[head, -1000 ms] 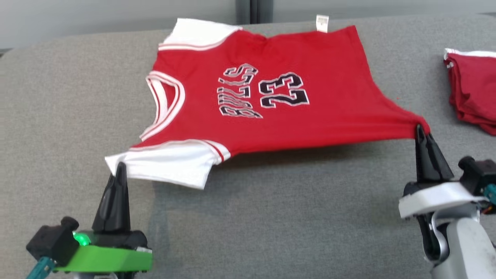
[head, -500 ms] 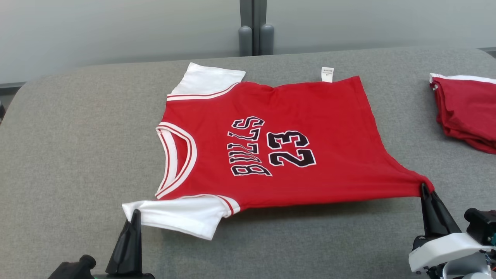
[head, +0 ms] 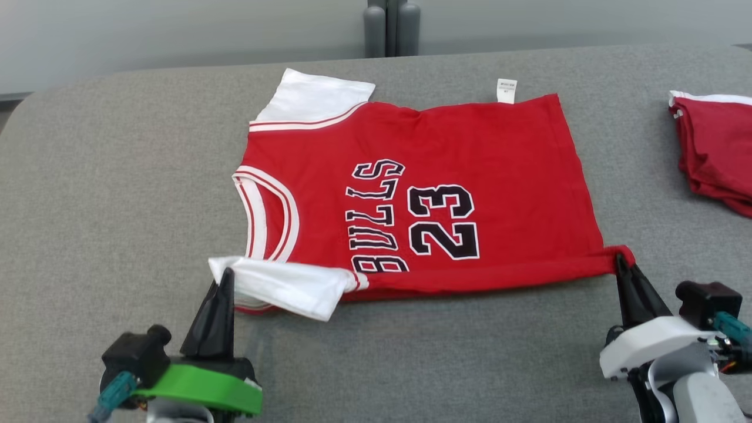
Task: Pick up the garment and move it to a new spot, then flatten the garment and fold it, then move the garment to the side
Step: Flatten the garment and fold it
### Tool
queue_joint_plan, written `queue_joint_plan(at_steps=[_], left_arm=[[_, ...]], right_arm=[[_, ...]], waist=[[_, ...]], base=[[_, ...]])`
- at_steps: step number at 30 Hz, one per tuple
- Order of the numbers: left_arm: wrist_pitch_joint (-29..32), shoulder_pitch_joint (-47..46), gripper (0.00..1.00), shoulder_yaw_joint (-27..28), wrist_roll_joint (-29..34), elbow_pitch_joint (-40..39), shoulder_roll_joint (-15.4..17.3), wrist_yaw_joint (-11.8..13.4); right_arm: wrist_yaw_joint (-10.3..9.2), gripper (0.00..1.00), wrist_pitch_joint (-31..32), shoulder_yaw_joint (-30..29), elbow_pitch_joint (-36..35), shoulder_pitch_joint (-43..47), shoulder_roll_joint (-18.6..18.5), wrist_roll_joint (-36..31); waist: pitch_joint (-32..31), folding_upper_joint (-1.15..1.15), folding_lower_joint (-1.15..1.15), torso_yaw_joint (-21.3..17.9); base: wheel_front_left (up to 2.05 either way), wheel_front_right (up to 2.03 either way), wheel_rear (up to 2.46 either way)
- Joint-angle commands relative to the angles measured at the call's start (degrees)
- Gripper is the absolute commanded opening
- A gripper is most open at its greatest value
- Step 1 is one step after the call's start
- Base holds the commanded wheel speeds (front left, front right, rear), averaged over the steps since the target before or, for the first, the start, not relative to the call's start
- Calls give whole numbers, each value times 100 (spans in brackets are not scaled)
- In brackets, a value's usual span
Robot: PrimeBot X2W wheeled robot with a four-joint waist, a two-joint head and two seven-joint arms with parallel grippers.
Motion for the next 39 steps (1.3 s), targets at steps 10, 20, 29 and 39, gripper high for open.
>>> queue_joint_plan(at_steps=[10,20,29,39], left_arm=[[-123,-1522,0,-197,87,901,-106,-73],[-193,-2245,0,-241,69,1775,-176,-88],[-199,-2396,100,-100,214,1681,-291,-98],[-195,-1873,100,19,218,1291,-254,-97]], right_arm=[[-9,0,-6,-101,357,-991,-23,-225],[-9,0,-153,-228,972,-1604,-24,-307],[-9,100,-514,-194,1259,-1866,-24,-244],[-9,100,-693,-195,888,-1570,-22,-515]], waist=[[587,0,1,-47],[862,0,1,-136],[889,0,1,-130],[653,0,1,-116]], base=[[0,0,0],[0,0,0],[0,0,0],[0,0,0]])
